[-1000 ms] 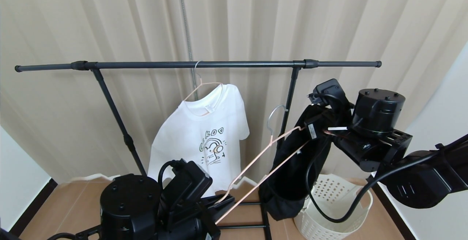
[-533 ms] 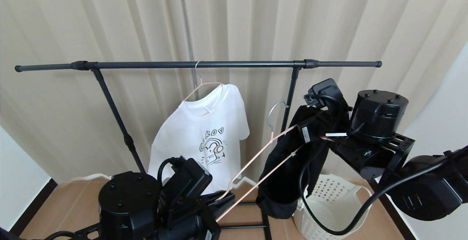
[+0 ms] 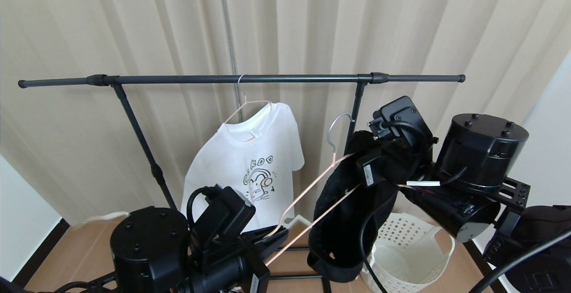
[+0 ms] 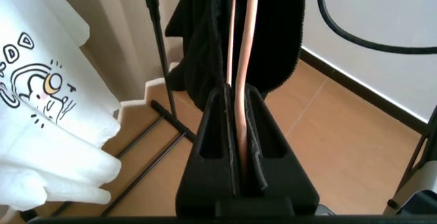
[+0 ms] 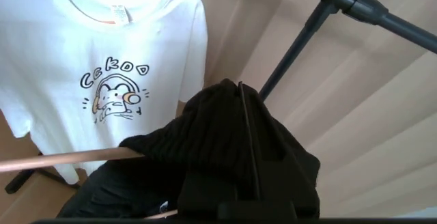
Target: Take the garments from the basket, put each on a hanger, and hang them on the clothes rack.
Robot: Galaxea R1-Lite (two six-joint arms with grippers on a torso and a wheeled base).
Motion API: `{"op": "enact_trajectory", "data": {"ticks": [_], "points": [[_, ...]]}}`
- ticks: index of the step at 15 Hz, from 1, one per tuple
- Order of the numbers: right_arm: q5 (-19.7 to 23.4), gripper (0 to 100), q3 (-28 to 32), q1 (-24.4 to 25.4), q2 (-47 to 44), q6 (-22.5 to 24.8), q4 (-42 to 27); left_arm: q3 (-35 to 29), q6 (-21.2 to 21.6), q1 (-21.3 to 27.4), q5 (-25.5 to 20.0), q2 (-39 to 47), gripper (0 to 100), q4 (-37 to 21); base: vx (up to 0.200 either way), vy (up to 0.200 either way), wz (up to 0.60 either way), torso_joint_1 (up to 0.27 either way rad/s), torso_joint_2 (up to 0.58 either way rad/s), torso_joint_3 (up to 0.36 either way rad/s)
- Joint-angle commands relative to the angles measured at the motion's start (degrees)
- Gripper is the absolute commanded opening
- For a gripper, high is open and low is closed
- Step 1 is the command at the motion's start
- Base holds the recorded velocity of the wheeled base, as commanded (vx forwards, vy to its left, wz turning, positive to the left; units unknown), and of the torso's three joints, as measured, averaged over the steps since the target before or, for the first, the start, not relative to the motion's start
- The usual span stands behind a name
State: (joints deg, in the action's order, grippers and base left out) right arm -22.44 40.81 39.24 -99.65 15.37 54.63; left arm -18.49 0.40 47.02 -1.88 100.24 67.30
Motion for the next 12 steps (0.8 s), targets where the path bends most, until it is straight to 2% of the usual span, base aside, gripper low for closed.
{"op": "enact_trajectory", "data": {"ticks": [1,7,12], "points": [[-0.06,0,-0.12,0.49,0.24,0.01,-0.05,0.56,-0.31,0.0,0.03,0.04,0,1.16,0.0,0.0,0.0,0.0,0.0,0.0],[-0.58,0,-1.35,4.7,2.0,-0.08,-0.05,1.0,-0.4,0.0,0.12,0.57,0,2.22,0.0,0.0,0.0,0.0,0.0,0.0],[-0.76,0,-2.76,8.66,3.58,-0.08,0.04,0.83,-0.49,-0.09,2.49,3.29,0,5.12,0.0,0.0,0.0,0.0,0.0,0.0]]}}
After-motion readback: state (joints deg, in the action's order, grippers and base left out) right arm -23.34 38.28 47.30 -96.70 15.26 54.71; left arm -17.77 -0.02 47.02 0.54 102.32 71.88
